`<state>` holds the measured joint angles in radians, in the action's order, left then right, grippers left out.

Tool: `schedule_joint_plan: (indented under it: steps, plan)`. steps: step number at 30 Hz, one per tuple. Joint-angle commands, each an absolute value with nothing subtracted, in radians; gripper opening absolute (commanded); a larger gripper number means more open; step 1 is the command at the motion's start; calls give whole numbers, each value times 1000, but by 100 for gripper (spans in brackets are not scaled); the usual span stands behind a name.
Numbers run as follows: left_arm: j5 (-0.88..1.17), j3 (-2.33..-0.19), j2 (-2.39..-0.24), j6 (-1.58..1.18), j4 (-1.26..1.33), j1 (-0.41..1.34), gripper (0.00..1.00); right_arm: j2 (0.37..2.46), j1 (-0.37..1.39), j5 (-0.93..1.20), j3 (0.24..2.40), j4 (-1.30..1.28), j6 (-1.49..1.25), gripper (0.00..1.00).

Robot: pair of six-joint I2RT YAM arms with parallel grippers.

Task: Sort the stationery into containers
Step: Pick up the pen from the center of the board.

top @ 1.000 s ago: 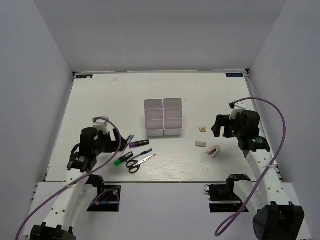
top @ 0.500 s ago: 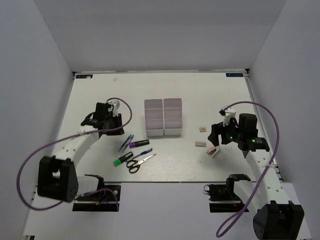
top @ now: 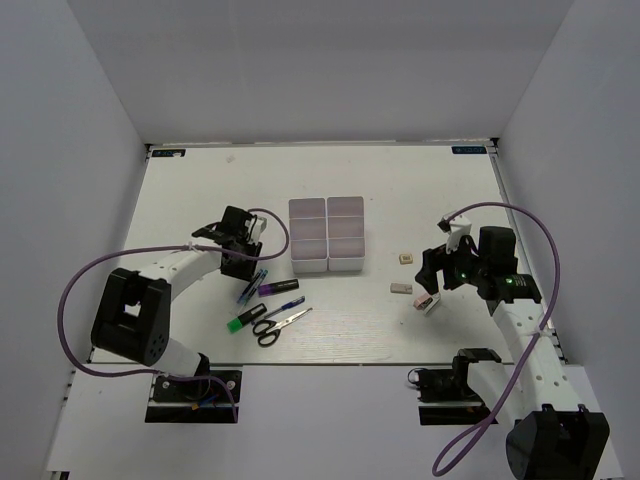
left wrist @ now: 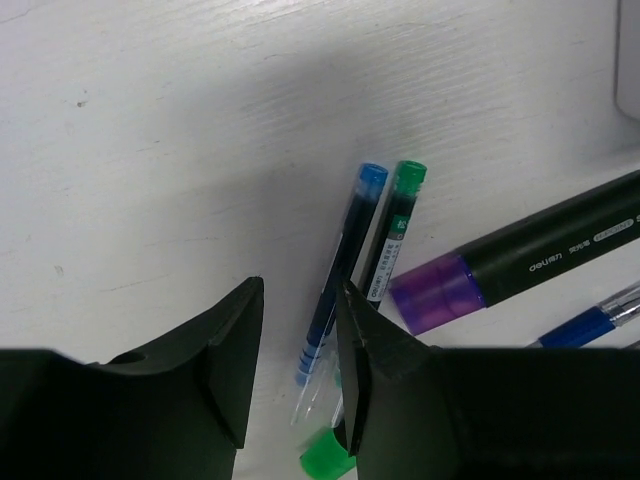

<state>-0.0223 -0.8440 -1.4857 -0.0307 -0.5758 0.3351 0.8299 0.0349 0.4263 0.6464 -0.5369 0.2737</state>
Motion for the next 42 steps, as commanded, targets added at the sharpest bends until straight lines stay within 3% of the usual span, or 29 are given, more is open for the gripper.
schedule_joint_plan:
  steps: [1, 15, 24, 27, 28, 30, 35, 37, 38, 41, 42]
  plan:
    - [-54, -853, -1491, 18, -578, 356, 46, 818, 40, 449, 692, -557, 285, 83]
    - [-109, -841, -1546, 28, -586, 393, 37, 813, 37, 436, 695, -560, 284, 85]
    - [-143, -821, -1598, 22, -591, 402, 38, 799, 37, 430, 695, -560, 282, 86]
    - [-173, -821, -1623, 25, -595, 410, 24, 795, 37, 430, 696, -561, 282, 86]
    - [-185, -825, -1626, 20, -600, 408, 11, 796, 38, 428, 698, -561, 282, 86]
    - [-196, -838, -1626, 17, -612, 408, 1, 788, 35, 428, 695, -561, 284, 86]
    - [-161, -914, -1456, -24, -627, 410, 0, 787, 38, 423, 696, -560, 279, 90]
    - [-134, -991, -1422, -43, -624, 408, 0, 790, 38, 437, 695, -560, 282, 80]
    - [-83, -1014, -1383, -60, -627, 413, 0, 790, 38, 440, 693, -563, 282, 57]
    - [-3, -1109, -1362, -101, -556, 440, 0, 785, 38, 449, 690, -549, 276, 3]
    - [20, -1138, -1367, -113, -513, 455, 0, 793, 41, 448, 686, -548, 275, 0]
